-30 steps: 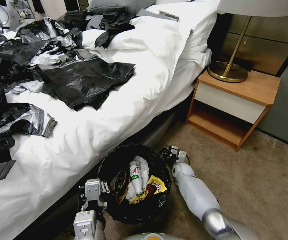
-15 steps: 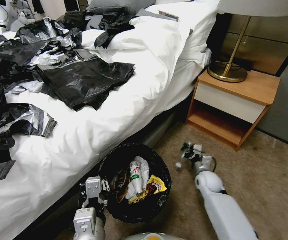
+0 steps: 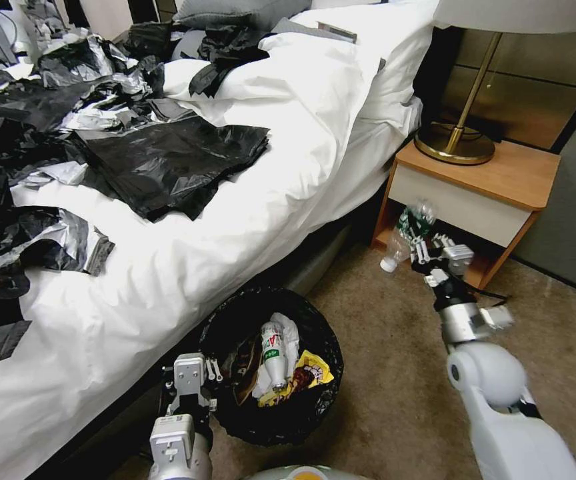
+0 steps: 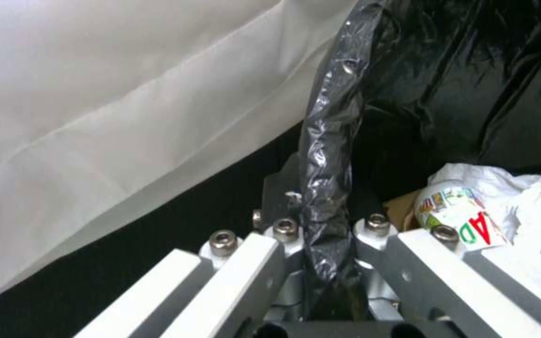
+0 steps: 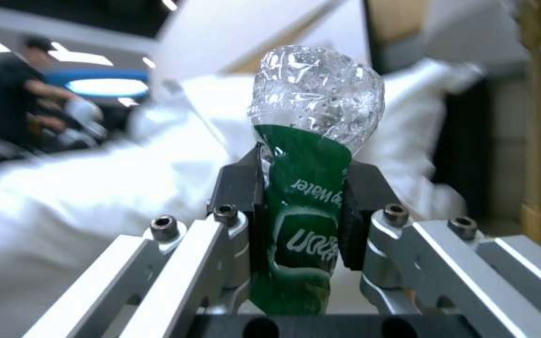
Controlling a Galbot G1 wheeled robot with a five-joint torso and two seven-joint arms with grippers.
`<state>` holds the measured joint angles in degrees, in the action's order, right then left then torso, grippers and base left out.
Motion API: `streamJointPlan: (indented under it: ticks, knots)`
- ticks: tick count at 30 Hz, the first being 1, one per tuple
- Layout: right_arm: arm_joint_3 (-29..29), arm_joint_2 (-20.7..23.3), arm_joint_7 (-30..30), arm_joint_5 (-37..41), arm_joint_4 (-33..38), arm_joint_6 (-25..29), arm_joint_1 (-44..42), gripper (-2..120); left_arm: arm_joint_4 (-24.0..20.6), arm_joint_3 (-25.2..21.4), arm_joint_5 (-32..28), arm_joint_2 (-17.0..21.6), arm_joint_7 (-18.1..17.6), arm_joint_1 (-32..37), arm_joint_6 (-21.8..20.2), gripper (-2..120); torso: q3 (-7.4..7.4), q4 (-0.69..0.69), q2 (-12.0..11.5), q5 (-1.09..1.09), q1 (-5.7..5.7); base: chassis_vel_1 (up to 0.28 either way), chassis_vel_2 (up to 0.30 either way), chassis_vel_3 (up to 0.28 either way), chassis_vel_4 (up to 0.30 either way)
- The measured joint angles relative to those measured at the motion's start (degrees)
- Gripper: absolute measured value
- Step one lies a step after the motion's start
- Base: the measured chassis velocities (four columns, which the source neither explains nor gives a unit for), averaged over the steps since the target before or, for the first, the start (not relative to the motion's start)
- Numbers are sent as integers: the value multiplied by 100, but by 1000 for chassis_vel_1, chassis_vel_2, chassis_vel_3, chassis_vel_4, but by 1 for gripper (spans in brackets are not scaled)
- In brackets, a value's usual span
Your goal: Pick up the trash bin, then pick up the garbage from the floor and place it into the trash bin.
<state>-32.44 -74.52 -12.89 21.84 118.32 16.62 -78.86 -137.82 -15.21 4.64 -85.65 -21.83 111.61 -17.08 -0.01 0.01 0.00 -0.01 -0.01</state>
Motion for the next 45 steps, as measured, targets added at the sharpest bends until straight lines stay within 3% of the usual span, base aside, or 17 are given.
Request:
streamJointPlan:
  ticks: [5,10,21,29,43,45]
  knots:
    - [564,181,-74,53,710,393,-563,19,47,38,7,-4,-3,-21,0,0,0,-1,0,0,0,0,0,0,0]
    - [1133,339,-83,-370,774,664,-868,19,81,77,9,-2,-5,-57,-1,0,0,0,0,1,0,0,0,0,0]
    - [2256,388,-156,-1247,-174,805,-903,19,72,145,12,-16,-8,-76,-23,0,1,-1,0,1,0,0,0,0,0]
    - [2640,247,-45,-1445,-867,644,-517,19,35,229,90,-45,-8,-34,-24,0,1,-1,0,1,0,0,0,0,0]
    - [3263,84,199,-1726,-1338,415,-358,18,26,269,170,-81,17,5,-2,0,1,-1,0,0,1,0,0,0,0]
    - [3316,80,264,-1788,-1393,413,-357,18,29,278,173,-83,19,5,2,0,1,3,0,-10,0,0,0,0,0]
